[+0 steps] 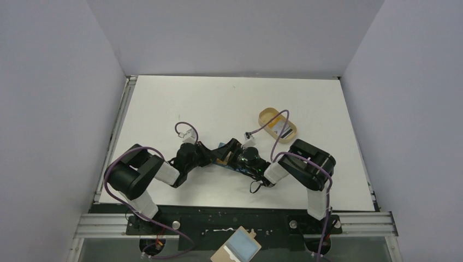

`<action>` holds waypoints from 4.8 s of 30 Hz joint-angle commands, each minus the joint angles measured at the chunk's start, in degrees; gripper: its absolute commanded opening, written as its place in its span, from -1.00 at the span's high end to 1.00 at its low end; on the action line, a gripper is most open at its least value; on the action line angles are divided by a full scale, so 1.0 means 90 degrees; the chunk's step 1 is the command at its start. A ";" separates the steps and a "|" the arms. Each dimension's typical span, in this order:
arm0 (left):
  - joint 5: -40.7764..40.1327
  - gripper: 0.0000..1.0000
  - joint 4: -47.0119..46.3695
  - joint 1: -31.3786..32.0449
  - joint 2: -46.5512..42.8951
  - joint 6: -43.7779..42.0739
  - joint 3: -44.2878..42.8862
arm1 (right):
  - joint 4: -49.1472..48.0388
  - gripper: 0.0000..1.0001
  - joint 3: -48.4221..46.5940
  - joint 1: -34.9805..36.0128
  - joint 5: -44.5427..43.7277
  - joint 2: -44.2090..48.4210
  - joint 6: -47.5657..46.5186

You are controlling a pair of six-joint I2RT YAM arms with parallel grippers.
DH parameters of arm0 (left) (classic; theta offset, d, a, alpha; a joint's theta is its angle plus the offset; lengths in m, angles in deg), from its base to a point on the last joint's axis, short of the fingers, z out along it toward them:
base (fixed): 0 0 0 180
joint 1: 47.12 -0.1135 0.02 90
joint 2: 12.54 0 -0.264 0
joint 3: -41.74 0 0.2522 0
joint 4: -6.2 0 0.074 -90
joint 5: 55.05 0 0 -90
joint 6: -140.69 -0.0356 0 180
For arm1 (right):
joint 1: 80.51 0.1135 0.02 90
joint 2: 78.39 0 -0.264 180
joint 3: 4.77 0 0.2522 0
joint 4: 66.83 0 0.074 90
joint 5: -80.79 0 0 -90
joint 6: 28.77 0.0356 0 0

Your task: Take the credit cards out of the card holder

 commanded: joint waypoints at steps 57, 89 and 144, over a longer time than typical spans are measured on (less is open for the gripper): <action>0.0246 1.00 0.0492 0.0148 0.0609 -0.0001 0.0171 | 0.1520 0.16 0.1508 -0.0524 -0.0136 0.1461 -0.0796; 0.0332 1.00 0.0424 0.0148 0.0749 -0.0001 0.0135 | 0.2048 1.00 0.2318 -0.0872 0.0218 0.2394 -0.0974; 0.0847 1.00 -0.0249 -0.0041 0.1315 0.0066 0.0104 | 0.3516 1.00 -0.2059 -0.4621 0.2053 0.0894 -0.1391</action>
